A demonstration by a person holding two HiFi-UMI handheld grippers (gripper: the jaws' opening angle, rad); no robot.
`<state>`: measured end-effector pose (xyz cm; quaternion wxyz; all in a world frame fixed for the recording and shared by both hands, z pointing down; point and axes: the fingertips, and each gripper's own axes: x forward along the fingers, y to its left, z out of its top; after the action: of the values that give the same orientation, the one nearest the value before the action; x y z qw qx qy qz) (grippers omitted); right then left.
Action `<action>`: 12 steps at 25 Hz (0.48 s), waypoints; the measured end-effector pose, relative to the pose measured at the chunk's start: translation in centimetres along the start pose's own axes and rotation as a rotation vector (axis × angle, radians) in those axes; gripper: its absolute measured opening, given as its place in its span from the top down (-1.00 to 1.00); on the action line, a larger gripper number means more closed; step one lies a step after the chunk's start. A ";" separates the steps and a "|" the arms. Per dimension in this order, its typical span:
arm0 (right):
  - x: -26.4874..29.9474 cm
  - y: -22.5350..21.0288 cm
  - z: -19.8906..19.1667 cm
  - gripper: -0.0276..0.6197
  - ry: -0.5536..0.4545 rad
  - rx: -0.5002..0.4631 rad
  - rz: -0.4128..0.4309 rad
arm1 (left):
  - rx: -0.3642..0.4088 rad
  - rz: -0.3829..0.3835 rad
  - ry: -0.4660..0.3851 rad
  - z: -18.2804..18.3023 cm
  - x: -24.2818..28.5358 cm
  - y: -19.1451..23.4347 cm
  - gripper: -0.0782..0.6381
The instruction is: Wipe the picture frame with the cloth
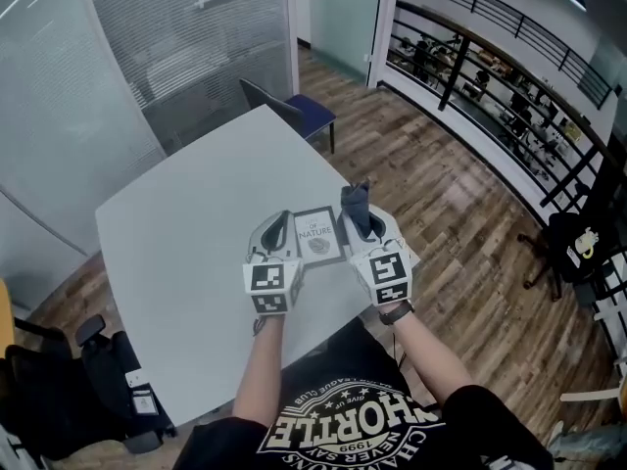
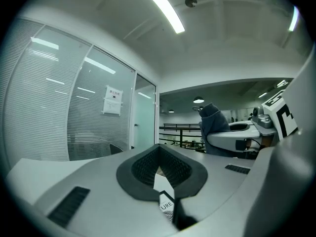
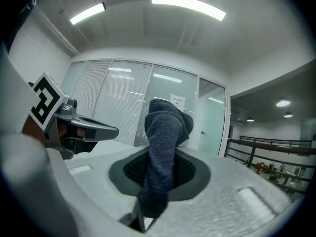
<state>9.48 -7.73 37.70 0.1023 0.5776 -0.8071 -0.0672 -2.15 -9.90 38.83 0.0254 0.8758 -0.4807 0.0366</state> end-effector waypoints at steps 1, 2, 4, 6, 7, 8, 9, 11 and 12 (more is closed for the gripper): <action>-0.2 0.3 -0.2 0.69 0.003 -0.004 0.003 | -0.010 -0.003 0.002 -0.3 -0.3 -0.2 0.80; -0.4 0.7 -0.6 0.69 0.007 -0.012 0.005 | -0.027 -0.007 0.001 -0.6 -0.6 -0.3 0.80; -0.7 1.3 -1.2 0.69 0.018 -0.029 0.005 | -0.054 -0.008 -0.008 -0.8 -1.3 -0.2 0.80; -0.9 1.9 -1.3 0.69 0.025 -0.035 0.009 | -0.050 0.002 -0.023 -0.4 -1.9 0.0 0.80; -1.0 2.2 -1.1 0.69 0.027 -0.037 0.014 | -0.044 0.009 -0.027 -0.1 -2.2 0.2 0.80; -1.2 2.4 -0.9 0.69 0.029 -0.040 0.020 | -0.041 0.014 -0.026 0.2 -2.4 0.3 0.80; -1.3 2.6 -0.6 0.69 0.032 -0.042 0.026 | -0.041 0.017 -0.019 0.3 -2.5 0.4 0.80; -1.4 2.8 -0.2 0.69 0.039 -0.042 0.036 | -0.041 0.015 -0.007 0.6 -2.6 0.4 0.80; -1.5 2.9 -0.1 0.69 0.043 -0.040 0.040 | -0.041 0.011 -0.004 0.7 -2.7 0.3 0.80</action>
<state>7.34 -5.40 38.30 0.1325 0.5606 -0.8145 -0.0689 -3.77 -7.86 37.94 0.0422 0.8724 -0.4864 0.0253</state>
